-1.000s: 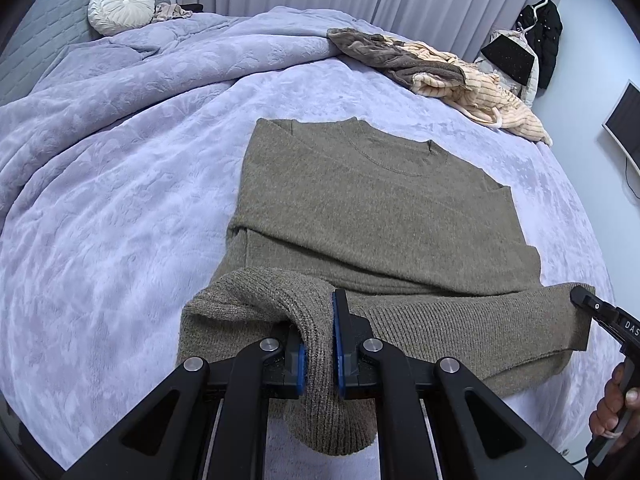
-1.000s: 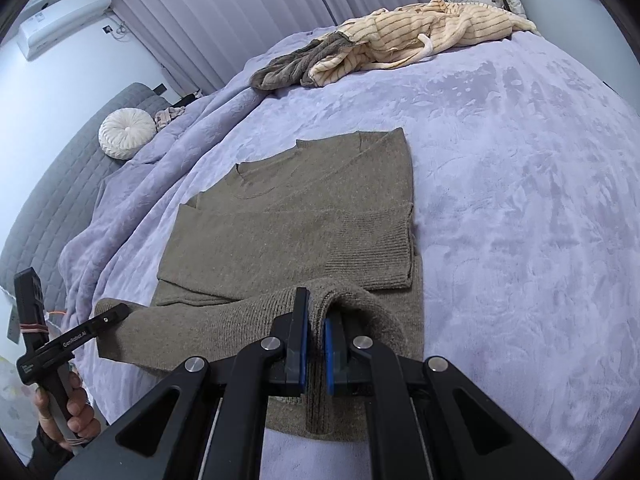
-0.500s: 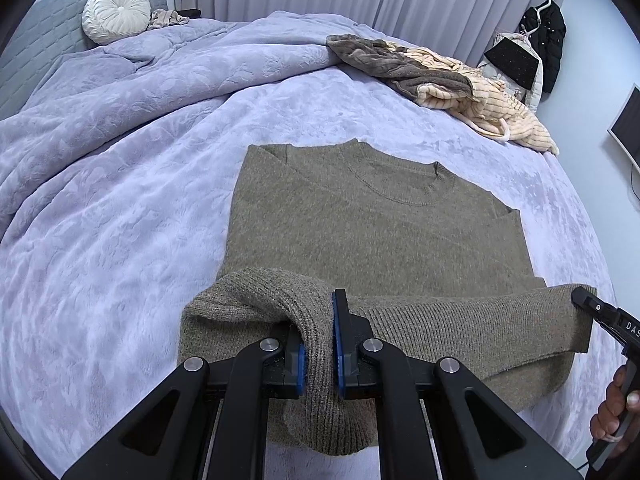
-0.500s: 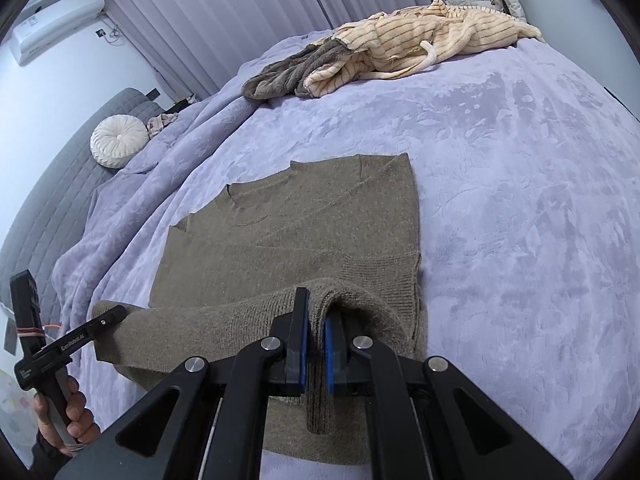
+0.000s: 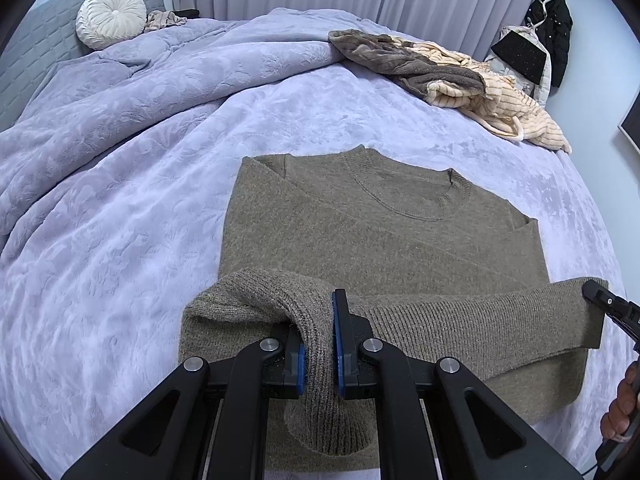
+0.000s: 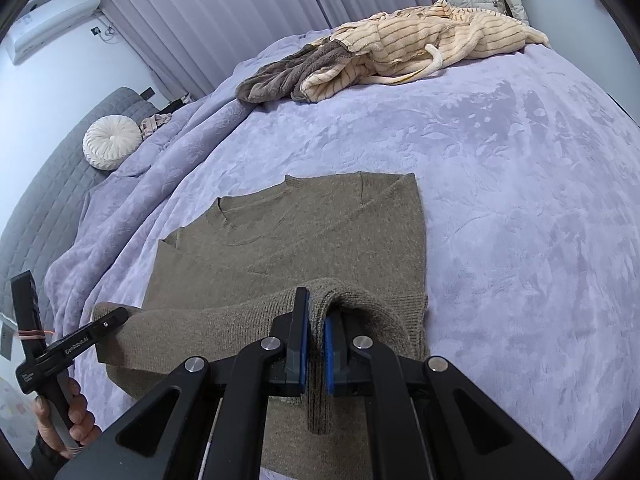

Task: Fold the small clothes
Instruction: 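Lift the hem with both tools and fold it up toward the collar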

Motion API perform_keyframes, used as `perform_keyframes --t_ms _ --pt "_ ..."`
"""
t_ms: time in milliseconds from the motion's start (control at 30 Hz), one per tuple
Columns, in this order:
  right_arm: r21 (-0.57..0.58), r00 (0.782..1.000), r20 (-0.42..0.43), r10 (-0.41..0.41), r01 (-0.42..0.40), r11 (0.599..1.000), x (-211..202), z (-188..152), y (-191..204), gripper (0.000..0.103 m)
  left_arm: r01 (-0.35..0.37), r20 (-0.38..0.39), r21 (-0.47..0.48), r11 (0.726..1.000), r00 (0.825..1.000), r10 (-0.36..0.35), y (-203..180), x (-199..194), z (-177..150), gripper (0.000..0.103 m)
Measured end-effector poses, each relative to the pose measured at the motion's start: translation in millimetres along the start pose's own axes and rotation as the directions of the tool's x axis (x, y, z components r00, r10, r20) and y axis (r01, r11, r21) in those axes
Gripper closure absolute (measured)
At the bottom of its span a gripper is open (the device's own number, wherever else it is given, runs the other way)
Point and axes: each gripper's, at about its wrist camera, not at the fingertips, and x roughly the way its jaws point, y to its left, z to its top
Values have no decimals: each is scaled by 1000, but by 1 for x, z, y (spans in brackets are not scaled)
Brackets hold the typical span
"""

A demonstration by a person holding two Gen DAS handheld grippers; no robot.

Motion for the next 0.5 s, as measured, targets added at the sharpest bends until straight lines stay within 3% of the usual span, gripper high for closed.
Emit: perform_keyframes --t_ms 500 --pt "-6 1000 9 -26 26 1000 16 30 1 96 -8 10 22 1000 1000 7 -9 15 36 91"
